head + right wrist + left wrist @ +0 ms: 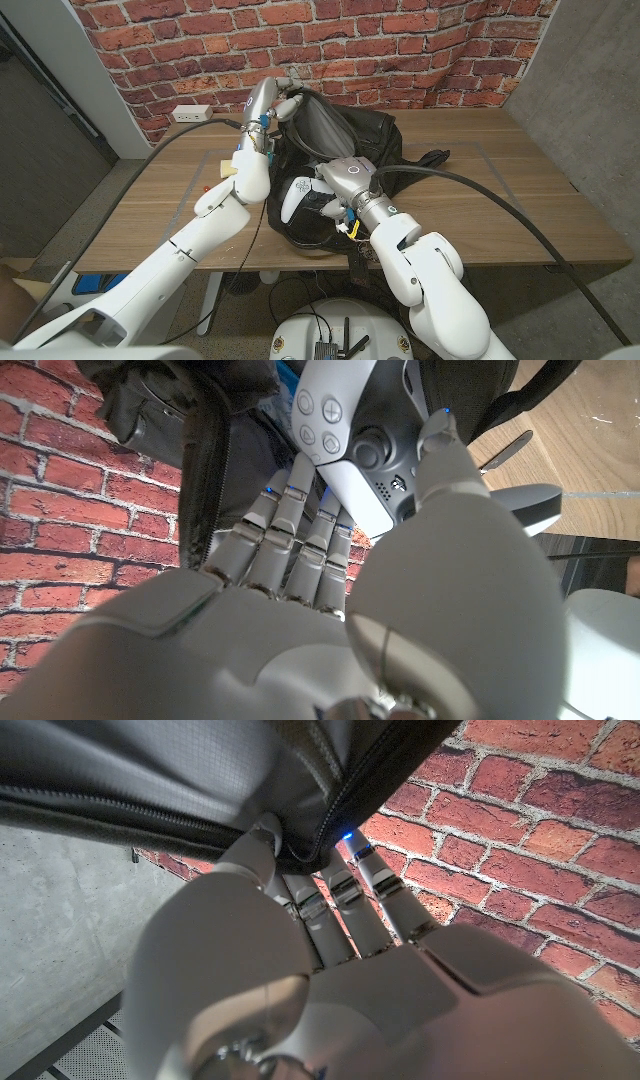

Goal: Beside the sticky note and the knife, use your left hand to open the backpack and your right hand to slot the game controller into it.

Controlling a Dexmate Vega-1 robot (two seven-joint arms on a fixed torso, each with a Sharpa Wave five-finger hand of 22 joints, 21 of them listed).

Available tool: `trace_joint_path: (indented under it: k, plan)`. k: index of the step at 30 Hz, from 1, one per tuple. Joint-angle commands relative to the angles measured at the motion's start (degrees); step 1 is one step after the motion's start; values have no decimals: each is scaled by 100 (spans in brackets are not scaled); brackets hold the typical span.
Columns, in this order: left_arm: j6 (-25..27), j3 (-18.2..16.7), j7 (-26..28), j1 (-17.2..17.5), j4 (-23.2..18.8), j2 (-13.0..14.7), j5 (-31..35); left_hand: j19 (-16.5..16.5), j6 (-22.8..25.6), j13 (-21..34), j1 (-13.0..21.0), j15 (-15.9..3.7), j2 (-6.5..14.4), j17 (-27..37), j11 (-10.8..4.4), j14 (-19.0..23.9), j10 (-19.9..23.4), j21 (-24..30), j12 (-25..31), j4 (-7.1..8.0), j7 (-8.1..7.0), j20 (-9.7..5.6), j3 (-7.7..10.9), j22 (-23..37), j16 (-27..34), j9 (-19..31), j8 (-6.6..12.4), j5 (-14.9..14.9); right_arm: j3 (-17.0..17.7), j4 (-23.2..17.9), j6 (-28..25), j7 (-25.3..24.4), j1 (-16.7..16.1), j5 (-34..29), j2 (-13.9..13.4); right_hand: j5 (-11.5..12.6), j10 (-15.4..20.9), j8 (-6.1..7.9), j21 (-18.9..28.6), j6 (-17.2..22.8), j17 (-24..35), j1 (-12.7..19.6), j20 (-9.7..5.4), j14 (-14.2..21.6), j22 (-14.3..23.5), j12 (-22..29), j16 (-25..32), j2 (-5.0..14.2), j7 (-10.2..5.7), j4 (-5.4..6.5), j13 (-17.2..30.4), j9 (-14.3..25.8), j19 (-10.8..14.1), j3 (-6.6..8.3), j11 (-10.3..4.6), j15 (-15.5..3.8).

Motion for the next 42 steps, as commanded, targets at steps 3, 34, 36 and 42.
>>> trace_joint_path:
  k: [3,34,36,42]
  plan:
    - [-43,-65,-32,32,-26,14,-167,70,20,15,-32,-294,6,14,-3,25,70,15,39,11,47,-812,26,9,-15,27,-9,29,-75,298,-101,-21,469,304,-39,33,774,-2,28,530,23,759,-816,342,21,-20,-19,952,-465,5,26,20,52,41,-699,-1164]
    - [-22,-170,0,52,8,-66,-516,85,8,16,-29,-295,1,16,-2,50,65,5,35,13,61,-809,39,8,-12,31,-23,31,-263,834,-533,169,1107,542,-84,62,777,-28,29,524,56,727,-815,352,21,-59,-53,993,-455,33,61,22,51,18,-699,-1154]
    - [-19,-172,10,60,0,-62,-517,85,10,16,-29,-295,-1,16,-1,47,68,5,37,11,59,-809,39,8,-14,31,-23,31,-271,864,-563,173,1124,549,-82,63,780,-29,29,525,56,720,-815,350,21,-59,-58,996,-456,37,64,22,51,16,-700,-1151]
    - [-40,-190,48,89,-24,-56,-532,88,4,16,-30,-294,2,16,-2,48,70,3,37,14,67,-809,43,8,-15,31,-27,32,-297,969,-663,166,1177,583,-59,70,784,-37,30,521,60,700,-813,349,21,-66,-71,1007,-454,47,73,22,53,10,-701,-1150]
